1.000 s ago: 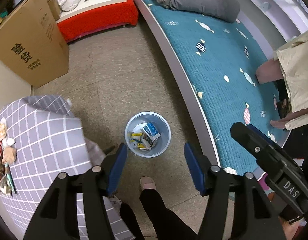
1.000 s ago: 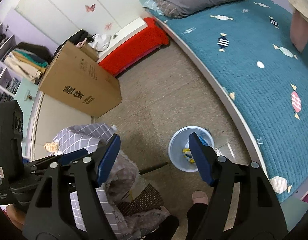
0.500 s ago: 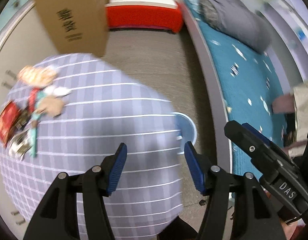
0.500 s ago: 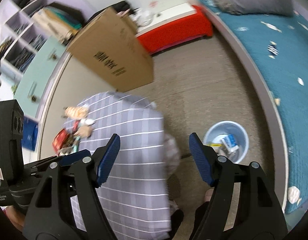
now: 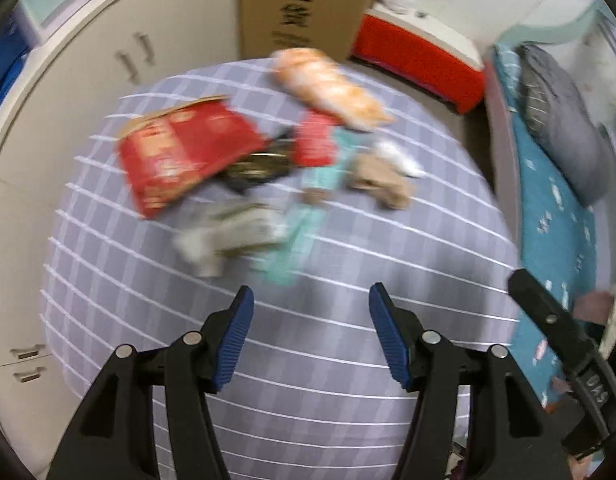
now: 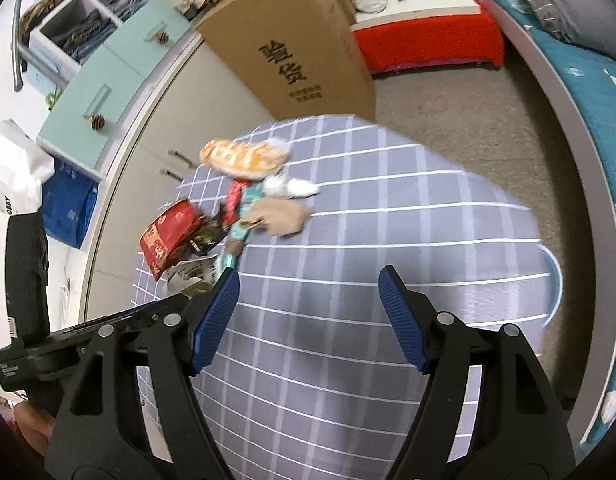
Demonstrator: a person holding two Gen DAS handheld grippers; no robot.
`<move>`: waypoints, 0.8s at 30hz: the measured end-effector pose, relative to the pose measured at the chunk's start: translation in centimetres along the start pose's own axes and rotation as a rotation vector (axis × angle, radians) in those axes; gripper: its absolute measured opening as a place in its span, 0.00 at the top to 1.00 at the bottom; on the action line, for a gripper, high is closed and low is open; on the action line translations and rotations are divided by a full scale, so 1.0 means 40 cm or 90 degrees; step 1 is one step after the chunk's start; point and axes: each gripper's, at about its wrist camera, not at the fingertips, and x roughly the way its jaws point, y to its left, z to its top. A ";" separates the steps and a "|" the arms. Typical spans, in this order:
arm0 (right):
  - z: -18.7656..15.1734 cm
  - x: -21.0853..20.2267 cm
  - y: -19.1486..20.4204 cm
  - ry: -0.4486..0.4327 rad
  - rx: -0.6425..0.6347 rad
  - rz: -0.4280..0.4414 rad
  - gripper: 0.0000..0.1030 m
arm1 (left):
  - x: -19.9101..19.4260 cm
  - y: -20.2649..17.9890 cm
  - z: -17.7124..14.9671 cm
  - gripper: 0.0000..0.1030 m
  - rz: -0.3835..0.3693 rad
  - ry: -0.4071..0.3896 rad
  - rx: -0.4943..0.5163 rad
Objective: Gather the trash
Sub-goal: 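Move both open tools back over the cluttered table, then grasp the white-green medicine box with the left tool while the right tool grasps the teal tube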
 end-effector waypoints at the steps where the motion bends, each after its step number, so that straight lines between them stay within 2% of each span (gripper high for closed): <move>1: -0.003 0.020 0.020 0.004 -0.002 -0.002 0.31 | 0.007 0.022 0.008 0.42 0.003 0.001 -0.005; 7: -0.017 0.100 0.079 0.024 0.010 -0.011 0.31 | 0.056 0.118 0.040 0.42 -0.002 0.023 -0.022; 12: -0.023 0.138 0.097 0.030 0.020 -0.024 0.31 | 0.091 0.124 0.071 0.39 -0.026 0.027 -0.009; 15: -0.018 0.155 0.100 0.034 0.026 -0.032 0.31 | 0.116 0.109 0.085 0.39 -0.009 0.028 0.017; 19: -0.015 0.179 0.108 0.040 0.033 -0.037 0.30 | 0.135 0.115 0.101 0.39 -0.045 0.032 0.012; 22: -0.015 0.201 0.119 0.047 0.035 -0.034 0.30 | 0.141 0.114 0.111 0.39 -0.053 0.029 0.028; 24: -0.015 0.222 0.131 0.054 0.034 -0.030 0.30 | 0.140 0.118 0.113 0.44 -0.060 0.027 0.027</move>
